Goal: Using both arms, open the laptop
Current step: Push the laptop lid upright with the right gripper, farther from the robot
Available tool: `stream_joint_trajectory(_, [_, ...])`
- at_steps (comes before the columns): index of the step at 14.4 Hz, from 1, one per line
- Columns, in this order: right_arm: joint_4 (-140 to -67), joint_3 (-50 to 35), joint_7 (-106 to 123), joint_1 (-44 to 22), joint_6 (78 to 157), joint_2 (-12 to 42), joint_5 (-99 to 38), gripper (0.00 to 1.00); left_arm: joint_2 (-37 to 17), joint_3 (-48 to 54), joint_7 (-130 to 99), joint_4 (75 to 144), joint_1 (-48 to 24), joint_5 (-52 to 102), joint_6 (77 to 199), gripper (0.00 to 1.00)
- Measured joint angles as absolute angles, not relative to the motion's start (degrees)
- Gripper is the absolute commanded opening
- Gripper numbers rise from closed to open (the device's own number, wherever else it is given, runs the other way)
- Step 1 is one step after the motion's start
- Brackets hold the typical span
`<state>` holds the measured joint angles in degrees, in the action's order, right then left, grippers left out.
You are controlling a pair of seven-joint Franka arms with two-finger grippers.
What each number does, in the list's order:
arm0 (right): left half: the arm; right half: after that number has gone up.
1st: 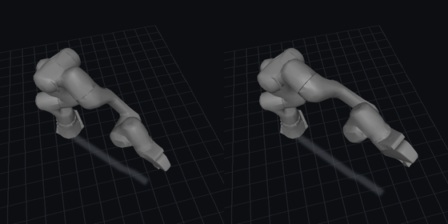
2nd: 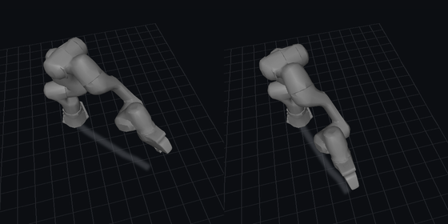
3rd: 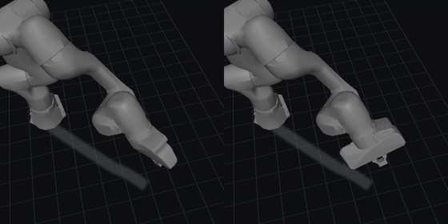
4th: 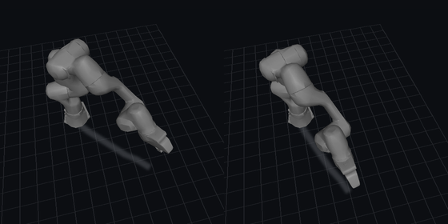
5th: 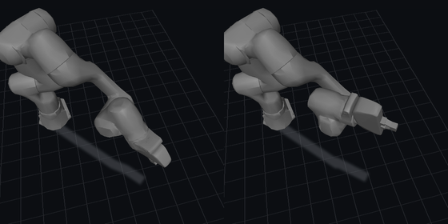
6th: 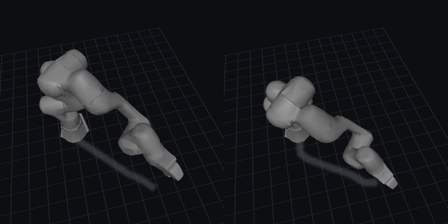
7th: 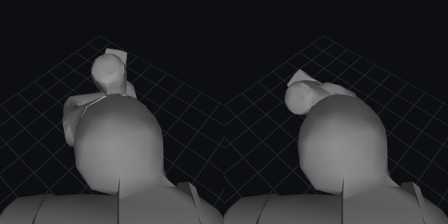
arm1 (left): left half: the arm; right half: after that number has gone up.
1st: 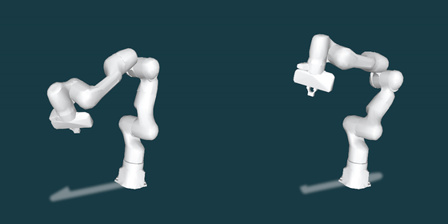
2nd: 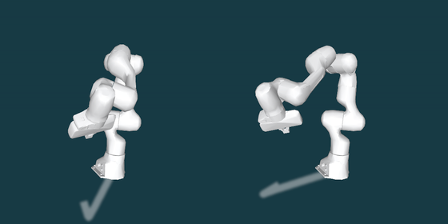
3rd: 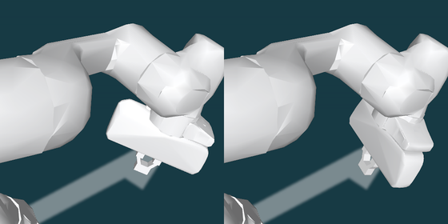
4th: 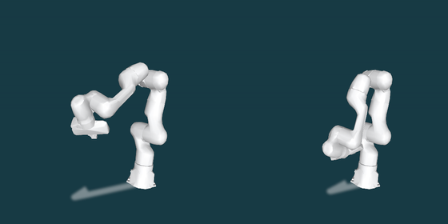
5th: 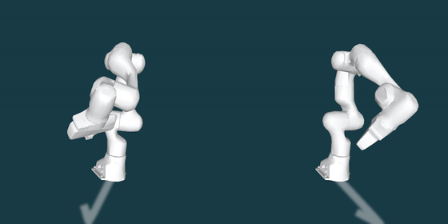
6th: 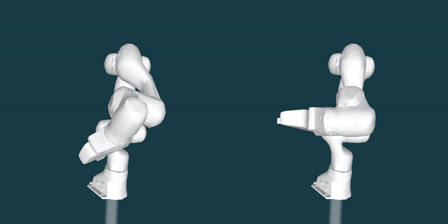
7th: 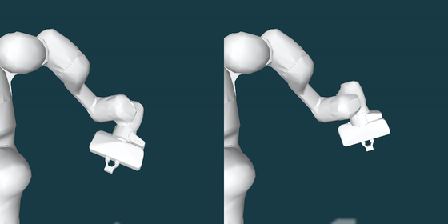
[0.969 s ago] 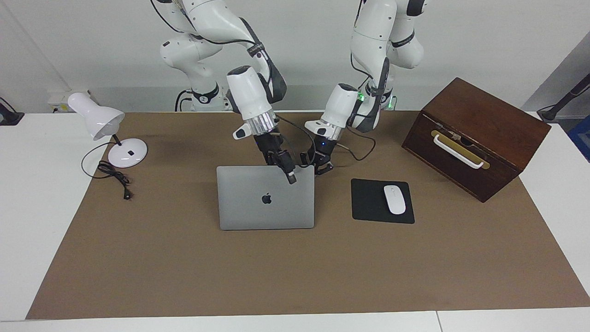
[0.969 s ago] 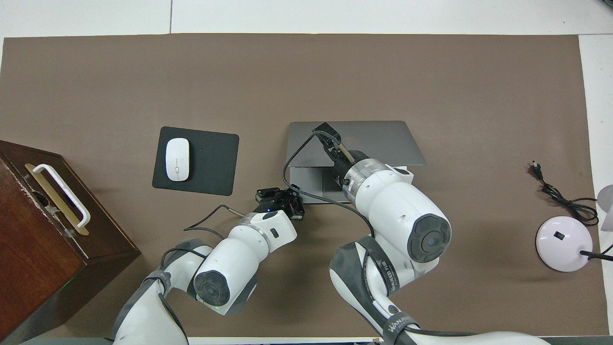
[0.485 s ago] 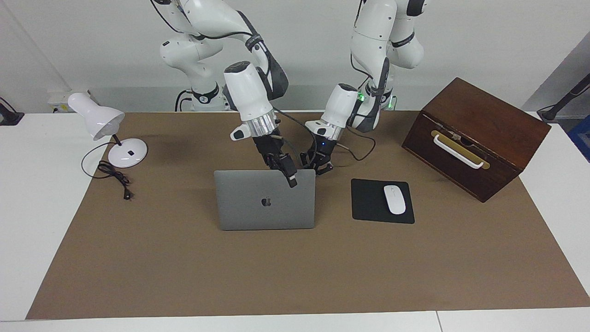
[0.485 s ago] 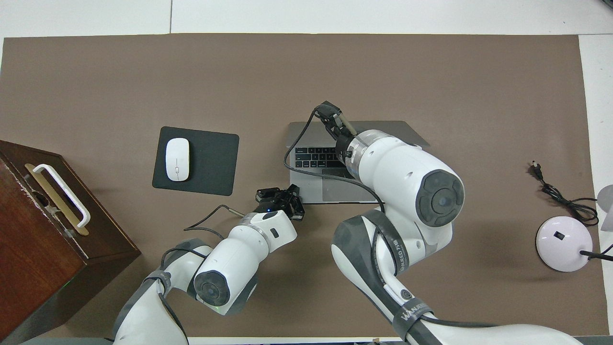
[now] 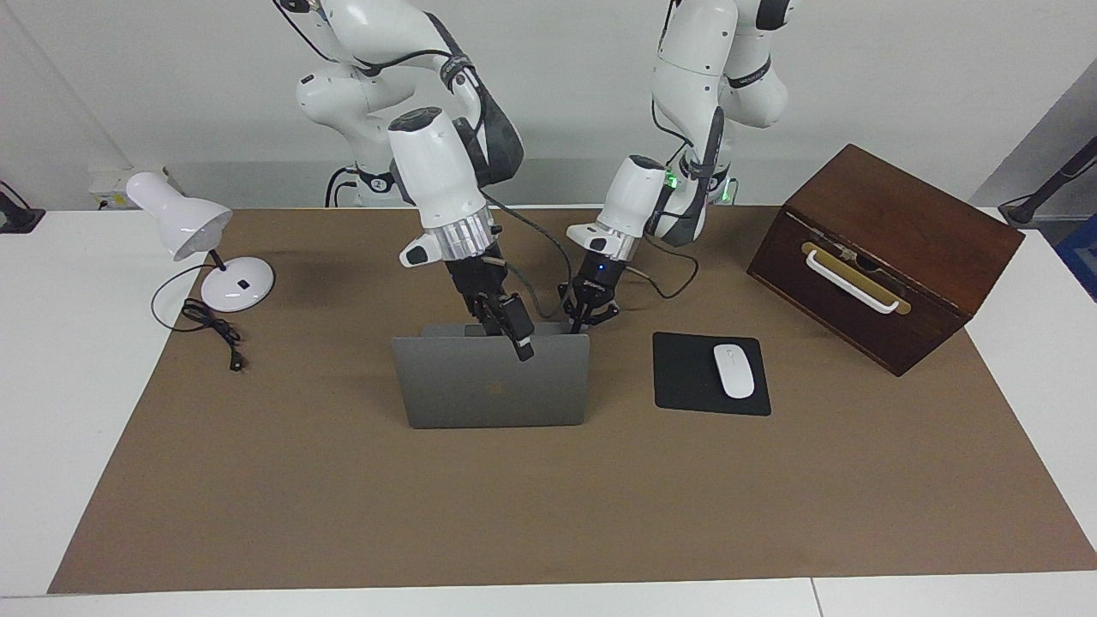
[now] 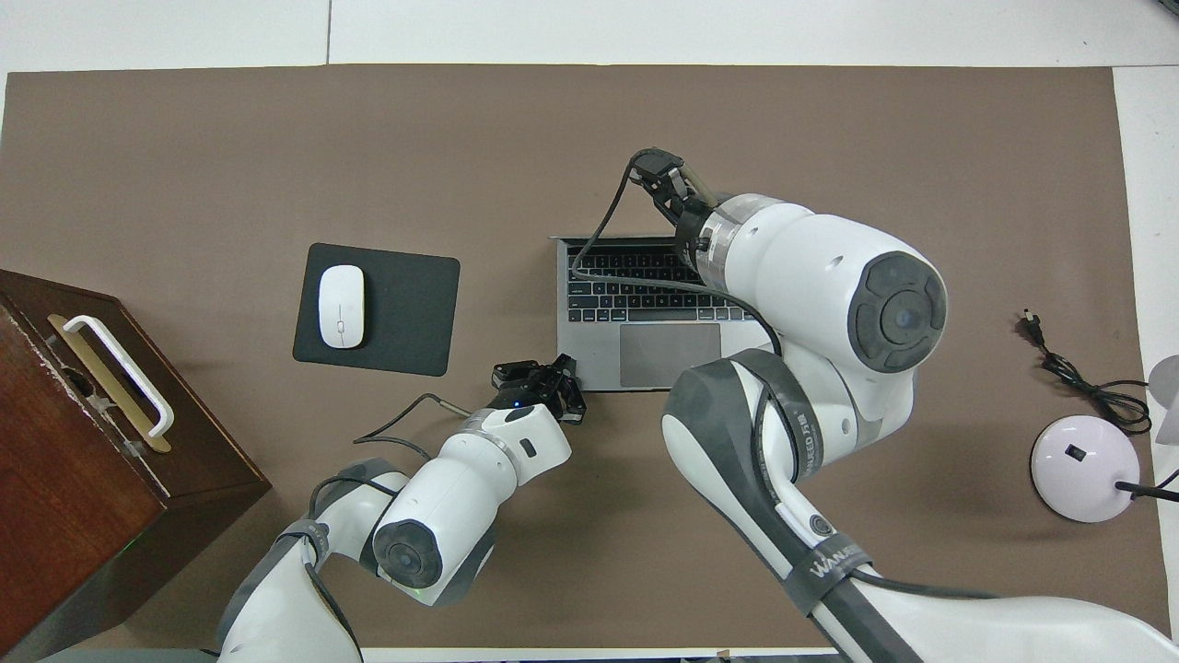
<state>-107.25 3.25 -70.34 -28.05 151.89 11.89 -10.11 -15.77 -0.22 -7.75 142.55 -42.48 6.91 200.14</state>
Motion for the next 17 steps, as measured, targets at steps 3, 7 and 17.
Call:
stream_joint_trajectory(3, [-103.7,3.3,-68.0,-26.6,149.2,13.3,-10.1,1.00,-15.8,-0.2,-7.7,142.5,-42.5,6.9,200.1,0.00])
stream_joint_trajectory(7, [-100.8,3.3,-64.4,-25.1,146.3,14.4,-10.1,1.00,-15.8,-0.2,-7.7,142.5,-42.5,6.9,200.1,0.00])
stream_joint_trajectory(17, [-97.8,3.3,-56.1,-22.0,143.9,15.8,-10.1,1.00,-15.8,-0.2,-7.7,142.5,-42.5,6.9,200.1,0.00])
